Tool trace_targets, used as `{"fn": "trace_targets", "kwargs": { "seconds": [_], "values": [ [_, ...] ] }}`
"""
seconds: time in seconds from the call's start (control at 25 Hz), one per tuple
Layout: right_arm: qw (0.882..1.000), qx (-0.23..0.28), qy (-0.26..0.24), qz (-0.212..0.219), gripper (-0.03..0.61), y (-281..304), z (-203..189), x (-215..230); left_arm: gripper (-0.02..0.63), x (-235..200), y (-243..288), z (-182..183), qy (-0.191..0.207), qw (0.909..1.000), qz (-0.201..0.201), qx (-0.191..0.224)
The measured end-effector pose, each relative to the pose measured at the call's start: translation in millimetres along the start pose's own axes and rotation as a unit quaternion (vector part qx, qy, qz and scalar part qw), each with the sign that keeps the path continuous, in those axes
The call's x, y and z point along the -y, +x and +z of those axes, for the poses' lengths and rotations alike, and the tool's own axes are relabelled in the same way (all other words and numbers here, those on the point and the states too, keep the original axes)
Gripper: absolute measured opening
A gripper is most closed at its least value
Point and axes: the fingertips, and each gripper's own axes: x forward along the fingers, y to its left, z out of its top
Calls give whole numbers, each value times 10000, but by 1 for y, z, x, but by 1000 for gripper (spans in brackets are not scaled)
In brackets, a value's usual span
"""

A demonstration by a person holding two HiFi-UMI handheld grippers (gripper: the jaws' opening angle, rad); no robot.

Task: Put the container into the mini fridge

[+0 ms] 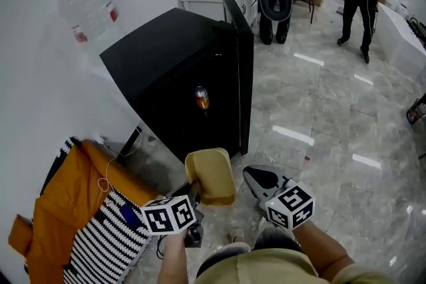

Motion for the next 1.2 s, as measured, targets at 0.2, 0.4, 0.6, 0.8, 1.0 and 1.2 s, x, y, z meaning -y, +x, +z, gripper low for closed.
{"fn": "trace_targets", "kwargs": {
  "seconds": [0.2,0.4,0.6,0.8,1.0,1.2],
  "values": [
    [9991,-106,-225,355,31,17,13,25,28,5,23,17,-206,9993,263,143],
    [9976,-180,-361,557,31,27,28,60,28,18,49,37,-428,9976,440,307],
    [9951,-241,-497,816,31,42,36,83,28,23,71,54,-601,9957,573,406],
    [9917,-287,-642,1080,31,58,43,97,28,26,88,71,-758,9935,674,512],
    [9888,-300,-739,1265,31,73,50,111,28,21,101,88,-882,9899,878,676],
    [9853,-371,-872,1425,31,87,54,122,28,12,111,99,-1141,9840,1073,845]
  ]
}}
